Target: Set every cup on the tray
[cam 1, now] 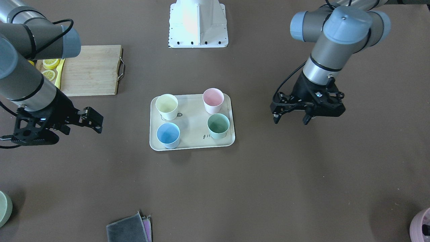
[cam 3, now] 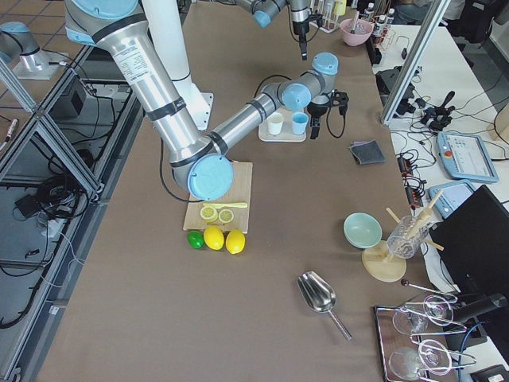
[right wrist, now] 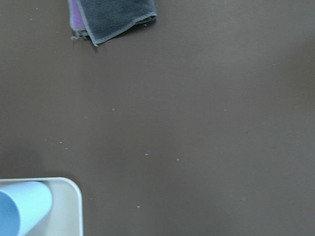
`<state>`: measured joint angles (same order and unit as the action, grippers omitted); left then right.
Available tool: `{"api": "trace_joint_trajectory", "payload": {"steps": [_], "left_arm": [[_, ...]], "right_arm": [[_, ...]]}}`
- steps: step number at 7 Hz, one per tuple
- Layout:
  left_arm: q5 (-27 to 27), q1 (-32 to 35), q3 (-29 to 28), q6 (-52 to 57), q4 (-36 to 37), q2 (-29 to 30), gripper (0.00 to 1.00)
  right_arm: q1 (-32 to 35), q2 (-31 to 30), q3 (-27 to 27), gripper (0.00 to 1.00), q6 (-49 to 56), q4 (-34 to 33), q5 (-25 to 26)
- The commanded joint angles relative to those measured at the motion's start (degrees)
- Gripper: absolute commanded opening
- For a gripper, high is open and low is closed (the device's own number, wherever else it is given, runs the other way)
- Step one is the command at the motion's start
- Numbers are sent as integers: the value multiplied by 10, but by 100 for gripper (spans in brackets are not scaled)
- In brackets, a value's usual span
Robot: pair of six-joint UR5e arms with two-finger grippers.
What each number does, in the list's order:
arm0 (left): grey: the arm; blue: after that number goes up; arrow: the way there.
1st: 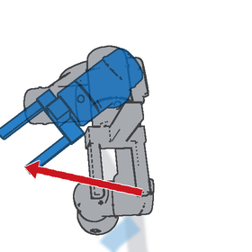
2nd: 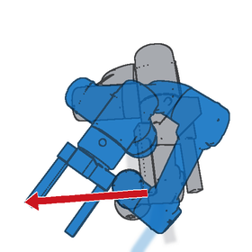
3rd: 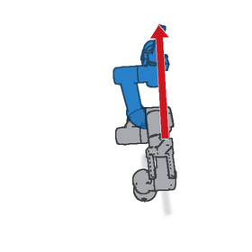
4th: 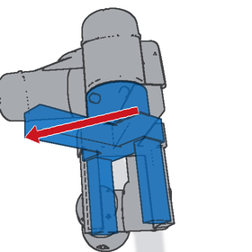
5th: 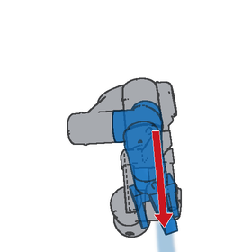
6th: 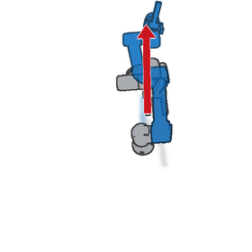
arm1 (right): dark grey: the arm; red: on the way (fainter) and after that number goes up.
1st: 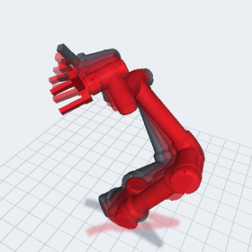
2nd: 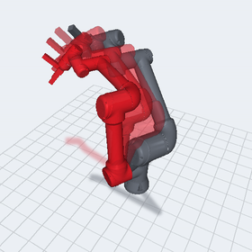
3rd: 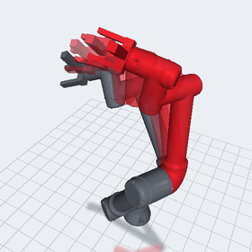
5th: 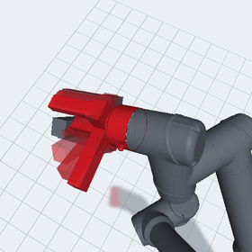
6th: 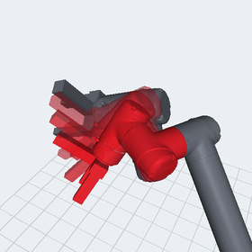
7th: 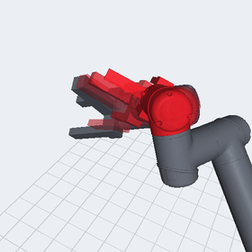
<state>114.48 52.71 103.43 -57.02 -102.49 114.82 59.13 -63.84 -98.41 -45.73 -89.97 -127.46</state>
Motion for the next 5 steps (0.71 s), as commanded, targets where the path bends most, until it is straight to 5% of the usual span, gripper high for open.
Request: {"api": "trace_joint_trajectory", "payload": {"steps": [1, 5], "left_arm": [[9, 84, 14, 71, -106, -137, 98], [46, 164, -30, 126, -127, -236, 98]], "right_arm": [[46, -64, -13, 100, 35, 1, 24], [94, -110, -8, 100, 99, 0, 24]]}}
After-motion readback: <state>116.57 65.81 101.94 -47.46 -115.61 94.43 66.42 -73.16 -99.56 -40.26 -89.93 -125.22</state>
